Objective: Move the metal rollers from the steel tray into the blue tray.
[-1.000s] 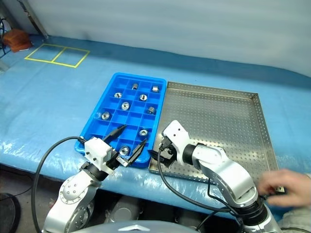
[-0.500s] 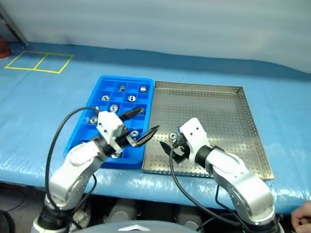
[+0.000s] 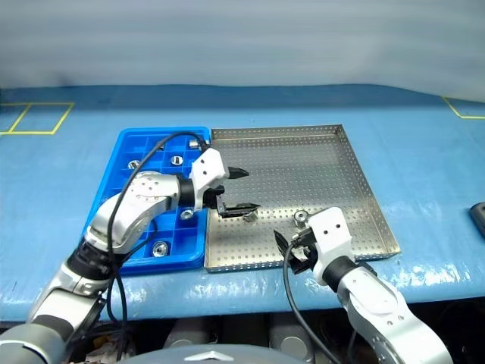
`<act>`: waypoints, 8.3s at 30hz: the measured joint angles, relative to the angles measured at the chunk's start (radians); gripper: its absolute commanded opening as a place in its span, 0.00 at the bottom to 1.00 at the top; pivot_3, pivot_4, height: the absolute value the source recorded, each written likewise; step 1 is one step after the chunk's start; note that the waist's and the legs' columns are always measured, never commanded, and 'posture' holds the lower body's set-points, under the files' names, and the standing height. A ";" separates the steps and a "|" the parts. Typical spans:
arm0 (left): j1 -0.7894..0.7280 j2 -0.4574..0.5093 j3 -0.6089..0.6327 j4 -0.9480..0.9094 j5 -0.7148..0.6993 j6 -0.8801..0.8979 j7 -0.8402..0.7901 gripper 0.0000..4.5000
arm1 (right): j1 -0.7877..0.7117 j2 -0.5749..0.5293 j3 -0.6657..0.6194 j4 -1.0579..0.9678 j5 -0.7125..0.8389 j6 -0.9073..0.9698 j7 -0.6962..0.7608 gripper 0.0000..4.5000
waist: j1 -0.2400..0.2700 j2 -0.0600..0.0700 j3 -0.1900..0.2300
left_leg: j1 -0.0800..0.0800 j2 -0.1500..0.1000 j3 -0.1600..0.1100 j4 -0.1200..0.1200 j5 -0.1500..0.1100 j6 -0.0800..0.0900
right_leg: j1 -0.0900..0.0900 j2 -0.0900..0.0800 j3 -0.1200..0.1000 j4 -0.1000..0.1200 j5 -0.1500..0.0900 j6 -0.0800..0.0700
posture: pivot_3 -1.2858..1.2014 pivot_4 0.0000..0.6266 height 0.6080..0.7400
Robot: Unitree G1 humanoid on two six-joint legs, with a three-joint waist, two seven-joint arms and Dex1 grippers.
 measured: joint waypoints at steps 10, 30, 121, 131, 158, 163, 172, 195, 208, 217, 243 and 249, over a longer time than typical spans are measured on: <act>-0.131 -0.043 -0.108 0.292 0.108 -0.091 -0.180 1.00 | 0.058 -0.048 0.015 0.000 0.053 -0.111 -0.123 0.99 | -0.010 0.000 0.000 | -0.001 0.000 0.004 -0.003 0.000 0.000 | -0.002 0.000 0.003 -0.001 0.000 0.000 | 0.45 0.24 1.00; -0.226 -0.140 -0.184 0.628 0.322 -0.297 -0.312 0.49 | 0.095 -0.107 0.109 0.000 0.103 -0.238 -0.294 1.00 | -0.052 -0.001 0.000 | 0.000 0.000 0.008 -0.003 -0.001 0.002 | -0.004 0.001 0.010 -0.002 0.001 0.003 | 0.44 0.24 1.00; 0.250 -0.246 0.331 -0.279 0.017 0.260 0.478 0.99 | -0.038 0.011 -0.002 0.006 -0.001 -0.002 -0.048 1.00 | 0.050 -0.006 0.001 | -0.002 -0.001 0.008 -0.005 -0.002 0.005 | -0.003 -0.003 0.008 -0.006 0.002 0.004 | 0.47 0.24 1.00; 0.082 -0.318 0.106 -0.018 0.026 0.164 0.351 0.99 | 0.212 0.021 0.023 -0.002 -0.010 -0.219 -0.223 1.00 | -0.035 -0.006 0.000 | 0.000 -0.002 0.012 -0.005 -0.002 0.005 | -0.004 -0.002 0.014 -0.006 0.003 0.005 | 0.43 0.24 1.00; 0.022 -0.534 -0.106 0.522 0.240 -0.252 0.276 0.95 | 0.322 -0.133 0.132 -0.002 0.057 -0.414 -0.491 1.00 | -0.137 -0.006 0.000 | -0.002 -0.002 0.023 -0.005 -0.003 0.008 | -0.010 -0.002 0.026 -0.005 0.006 0.011 | 0.40 0.24 1.00; 0.016 -0.545 -0.104 0.612 0.283 -0.287 0.307 0.65 | 0.312 -0.156 0.132 -0.001 0.083 -0.413 -0.511 1.00 | -0.150 -0.006 0.000 | -0.002 -0.002 0.023 -0.005 -0.003 0.009 | -0.011 -0.001 0.026 -0.005 0.006 0.011 | 0.40 0.24 1.00; 0.007 -0.562 -0.080 0.656 0.312 -0.330 0.328 0.38 | 0.270 -0.162 0.134 -0.001 0.115 -0.402 -0.528 1.00 | -0.150 -0.007 0.000 | -0.001 -0.001 0.024 -0.005 -0.003 0.010 | -0.010 -0.002 0.027 -0.006 0.007 0.013 | 0.41 0.24 1.00; 0.166 -0.344 0.332 -0.095 0.180 0.127 0.477 0.38 | -0.122 -0.112 0.149 0.021 0.178 -0.121 -0.341 1.00 | -0.032 -0.007 0.000 | -0.002 0.000 0.027 -0.006 -0.002 0.012 | -0.014 -0.003 0.031 -0.005 0.012 0.021 | 0.52 0.24 1.00; 0.347 -0.243 0.392 -0.226 0.199 0.238 0.597 0.38 | -0.182 -0.043 0.160 0.061 0.155 -0.060 -0.223 1.00 | 0.026 -0.009 -0.001 | -0.003 0.000 0.028 -0.004 -0.003 0.014 | -0.013 -0.005 0.031 -0.006 0.012 0.019 | 0.54 0.24 1.00; 0.378 -0.264 0.406 -0.229 0.231 0.257 0.704 0.38 | -0.161 -0.018 0.136 0.060 0.128 -0.031 -0.205 1.00 | 0.026 -0.010 -0.001 | -0.003 0.000 0.028 -0.004 -0.002 0.014 | -0.013 -0.005 0.031 -0.006 0.011 0.019 | 0.54 0.24 1.00; 0.440 -0.276 0.468 -0.281 0.190 0.299 0.729 0.99 | -0.166 0.030 0.121 0.057 0.082 0.014 -0.149 1.00 | 0.038 -0.011 -0.002 | -0.003 0.000 0.028 -0.004 -0.002 0.015 | -0.013 -0.006 0.030 -0.006 0.010 0.016 | 0.53 0.24 1.00; 0.383 -0.253 0.451 -0.281 0.098 0.115 0.577 0.99 | -0.131 0.039 0.110 0.044 0.066 0.014 -0.146 1.00 | 0.041 -0.011 -0.002 | -0.003 -0.001 0.030 -0.005 -0.002 0.016 | -0.013 -0.007 0.031 -0.006 0.011 0.014 | 0.52 0.24 1.00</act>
